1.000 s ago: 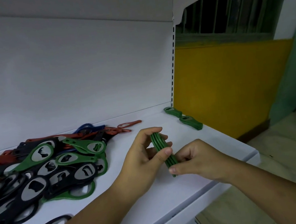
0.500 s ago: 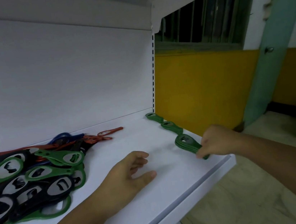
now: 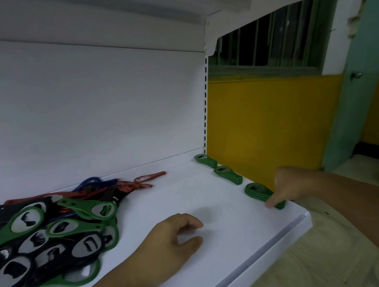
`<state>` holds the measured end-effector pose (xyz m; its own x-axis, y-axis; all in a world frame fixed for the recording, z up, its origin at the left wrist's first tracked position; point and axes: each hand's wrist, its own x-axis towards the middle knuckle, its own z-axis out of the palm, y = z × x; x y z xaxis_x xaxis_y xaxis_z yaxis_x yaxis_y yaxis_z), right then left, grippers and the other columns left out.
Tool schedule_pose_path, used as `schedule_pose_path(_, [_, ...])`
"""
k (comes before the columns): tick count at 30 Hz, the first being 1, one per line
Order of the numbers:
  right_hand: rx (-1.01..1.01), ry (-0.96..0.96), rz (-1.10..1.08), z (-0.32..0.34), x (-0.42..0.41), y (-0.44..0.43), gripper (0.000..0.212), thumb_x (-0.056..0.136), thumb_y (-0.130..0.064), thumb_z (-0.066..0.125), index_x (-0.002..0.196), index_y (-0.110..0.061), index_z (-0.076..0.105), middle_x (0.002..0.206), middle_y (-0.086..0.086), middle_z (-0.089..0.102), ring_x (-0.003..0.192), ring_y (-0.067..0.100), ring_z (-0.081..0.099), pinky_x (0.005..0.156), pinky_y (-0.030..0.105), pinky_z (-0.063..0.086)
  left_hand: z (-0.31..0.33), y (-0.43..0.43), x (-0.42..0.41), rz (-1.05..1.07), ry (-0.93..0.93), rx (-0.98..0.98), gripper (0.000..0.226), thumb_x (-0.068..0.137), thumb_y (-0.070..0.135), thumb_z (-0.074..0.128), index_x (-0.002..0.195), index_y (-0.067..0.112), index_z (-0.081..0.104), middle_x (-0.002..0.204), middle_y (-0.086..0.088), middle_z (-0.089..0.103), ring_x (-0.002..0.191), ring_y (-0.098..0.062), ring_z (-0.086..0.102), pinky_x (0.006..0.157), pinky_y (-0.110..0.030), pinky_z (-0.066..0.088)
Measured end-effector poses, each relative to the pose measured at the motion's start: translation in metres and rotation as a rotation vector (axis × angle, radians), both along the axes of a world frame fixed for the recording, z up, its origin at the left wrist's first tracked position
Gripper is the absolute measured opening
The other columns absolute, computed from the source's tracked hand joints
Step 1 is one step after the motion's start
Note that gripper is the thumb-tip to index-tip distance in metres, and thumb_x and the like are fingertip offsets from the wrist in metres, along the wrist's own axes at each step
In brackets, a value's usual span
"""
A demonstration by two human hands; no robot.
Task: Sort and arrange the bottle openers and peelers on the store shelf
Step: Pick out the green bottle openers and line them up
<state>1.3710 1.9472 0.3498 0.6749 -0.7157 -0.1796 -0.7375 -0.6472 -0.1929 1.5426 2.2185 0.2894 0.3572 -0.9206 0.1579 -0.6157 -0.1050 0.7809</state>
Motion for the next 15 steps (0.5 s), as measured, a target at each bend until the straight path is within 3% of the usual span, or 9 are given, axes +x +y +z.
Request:
schedule_pose_path(3, [-0.184,-0.132,0.018,0.002,-0.004,0.007,0.063,0.077,-0.058,0.067,0.048,-0.019,0.027,0.050,-0.002,0.031,0.050,0.014,0.033,0.055,0.029,0.022,0.003,0.000,-0.002,0.001,0.047,-0.005,0.012,0.090,0.023,0.062,0.097,0.033,0.063,0.109,0.013,0.063,0.105,0.003,0.057,0.097,-0.020,0.045])
schedule_pose_path(6, [-0.293,-0.398,0.037,0.006,0.000,0.031,0.055,0.088,-0.048,0.057,0.050,-0.017,0.031,0.049,0.000,0.027,0.048,0.016,0.029,0.053,0.029,0.021,0.008,0.001,-0.005,0.043,0.096,-0.046,0.012,0.091,0.018,0.059,0.091,0.029,0.065,0.097,0.007,0.067,0.087,-0.004,0.062,0.081,-0.022,0.053])
schedule_pose_path(12, [-0.030,-0.497,0.324,-0.027,0.060,0.084,0.053,0.088,-0.035,0.062,0.049,-0.018,0.031,0.046,-0.002,0.025,0.044,0.012,0.028,0.053,0.029,0.023,0.020,0.004,-0.005,0.203,0.175,-0.170,0.019,0.093,0.009,0.050,0.091,0.020,0.066,0.073,0.005,0.065,0.067,-0.009,0.062,0.074,-0.029,0.056])
schedule_pose_path(15, [0.125,-0.525,0.394,-0.042,0.119,0.117,0.041,0.087,-0.033,0.063,0.050,-0.016,0.055,0.045,-0.005,0.043,0.046,0.011,0.038,0.049,0.027,0.029,0.027,0.011,0.006,0.385,0.040,-0.290,0.018,0.091,0.010,0.053,0.092,0.018,0.069,0.066,0.004,0.064,0.055,-0.011,0.057,0.060,-0.024,0.050])
